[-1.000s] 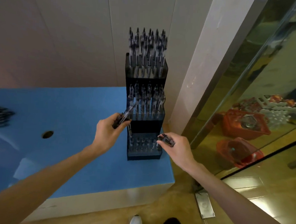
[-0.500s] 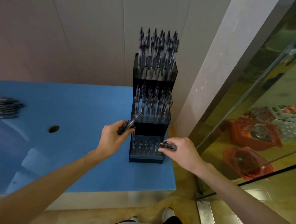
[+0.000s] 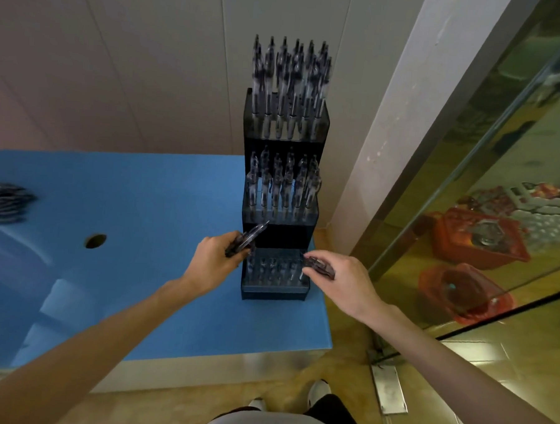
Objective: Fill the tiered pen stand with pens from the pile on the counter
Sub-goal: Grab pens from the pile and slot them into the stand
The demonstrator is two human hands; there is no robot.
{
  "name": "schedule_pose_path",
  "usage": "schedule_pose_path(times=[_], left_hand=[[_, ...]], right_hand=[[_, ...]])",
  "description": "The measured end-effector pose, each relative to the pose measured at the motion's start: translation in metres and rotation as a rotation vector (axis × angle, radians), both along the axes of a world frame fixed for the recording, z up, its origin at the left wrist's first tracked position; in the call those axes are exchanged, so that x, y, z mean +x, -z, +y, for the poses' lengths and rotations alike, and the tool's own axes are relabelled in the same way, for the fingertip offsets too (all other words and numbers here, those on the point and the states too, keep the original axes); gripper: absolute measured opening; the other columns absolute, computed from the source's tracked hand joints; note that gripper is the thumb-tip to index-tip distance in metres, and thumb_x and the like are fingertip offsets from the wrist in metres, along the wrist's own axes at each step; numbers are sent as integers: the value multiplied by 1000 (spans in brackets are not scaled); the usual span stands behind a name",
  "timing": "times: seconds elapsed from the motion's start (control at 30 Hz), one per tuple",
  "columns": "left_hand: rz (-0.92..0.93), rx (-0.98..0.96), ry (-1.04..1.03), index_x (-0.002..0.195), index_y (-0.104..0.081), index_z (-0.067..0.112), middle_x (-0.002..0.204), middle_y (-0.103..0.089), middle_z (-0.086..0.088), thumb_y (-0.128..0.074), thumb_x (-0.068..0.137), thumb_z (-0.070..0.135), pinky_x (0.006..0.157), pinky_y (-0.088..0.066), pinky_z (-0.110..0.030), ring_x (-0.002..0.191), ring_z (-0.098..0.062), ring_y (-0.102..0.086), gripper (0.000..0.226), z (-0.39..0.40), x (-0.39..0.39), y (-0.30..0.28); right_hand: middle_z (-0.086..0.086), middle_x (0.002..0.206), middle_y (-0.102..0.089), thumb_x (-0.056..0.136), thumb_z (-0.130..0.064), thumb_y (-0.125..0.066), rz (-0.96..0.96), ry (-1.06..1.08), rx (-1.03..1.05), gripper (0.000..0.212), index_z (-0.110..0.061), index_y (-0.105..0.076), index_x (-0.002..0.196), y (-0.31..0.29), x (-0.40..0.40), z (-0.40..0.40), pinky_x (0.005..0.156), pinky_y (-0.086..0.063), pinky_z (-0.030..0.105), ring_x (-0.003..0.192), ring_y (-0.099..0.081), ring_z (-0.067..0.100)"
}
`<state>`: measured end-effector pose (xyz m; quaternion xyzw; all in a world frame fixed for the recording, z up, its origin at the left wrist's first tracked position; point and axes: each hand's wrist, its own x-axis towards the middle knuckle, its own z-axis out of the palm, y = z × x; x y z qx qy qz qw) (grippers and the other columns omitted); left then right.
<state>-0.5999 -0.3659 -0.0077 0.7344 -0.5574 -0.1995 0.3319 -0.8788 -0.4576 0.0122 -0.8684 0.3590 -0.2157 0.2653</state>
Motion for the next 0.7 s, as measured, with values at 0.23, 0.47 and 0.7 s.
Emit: schedule_pose_path(times=[0.23,0.47,0.7], left_hand=[[76,-43,-11,88,-58,30,61,-60,5,-62,101,27,61,-57,-50,58,-23,-64,14,10,-8,3],[281,-131,-178,81,-43,7,59,-39,3,-59,102,35,48,-30,-33,50,-13,-30,38,28,-8,-10],[782,-63,-275,94,-55,10,64,-40,2,-46,107,37,46,-25,-25,54,-14,-28,32,24,-7,-25]], right_hand=[[3,69,-49,102,-20,-59,-291,177,261,11,-19,-49,97,-1,-4,6,53,-38,24,56,-43,9],[-2,56,-42,106,-36,-48,-695,394,560,41,-13,-46,72,-31,6,-1,40,-38,27,44,-41,18],[-2,61,-40,108,-32,-43,-697,441,757,32,-14,-44,82,-42,12,-18,42,-22,27,45,-30,13]])
